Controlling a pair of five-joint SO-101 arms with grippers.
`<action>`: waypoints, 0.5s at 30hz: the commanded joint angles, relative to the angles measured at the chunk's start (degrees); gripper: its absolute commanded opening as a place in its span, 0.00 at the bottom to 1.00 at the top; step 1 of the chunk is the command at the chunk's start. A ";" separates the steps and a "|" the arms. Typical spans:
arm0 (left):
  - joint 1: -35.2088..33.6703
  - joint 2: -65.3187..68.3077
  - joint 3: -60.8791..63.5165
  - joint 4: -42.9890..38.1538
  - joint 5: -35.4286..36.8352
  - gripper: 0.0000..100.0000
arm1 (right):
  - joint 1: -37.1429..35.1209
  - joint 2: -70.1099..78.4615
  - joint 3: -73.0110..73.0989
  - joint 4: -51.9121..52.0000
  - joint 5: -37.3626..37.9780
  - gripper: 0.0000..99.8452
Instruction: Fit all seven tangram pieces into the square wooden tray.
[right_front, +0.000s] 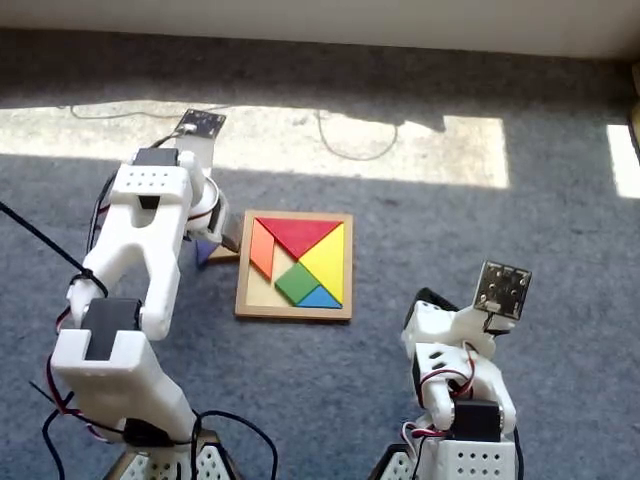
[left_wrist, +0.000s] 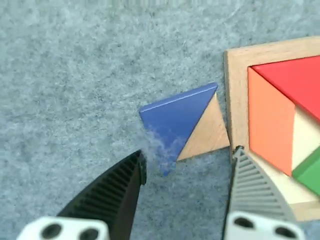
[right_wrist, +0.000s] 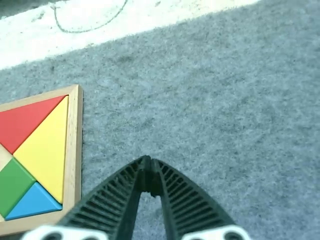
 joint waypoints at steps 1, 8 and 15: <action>-3.12 -3.12 -0.13 -3.78 -1.67 0.27 | 0.57 -0.92 6.81 0.13 0.70 0.00; -7.43 4.35 0.31 -10.11 -8.09 0.27 | 0.57 -0.92 6.81 0.13 0.70 0.00; -9.89 8.04 -5.14 -8.62 -8.97 0.27 | 0.57 -0.92 6.81 0.13 0.70 0.00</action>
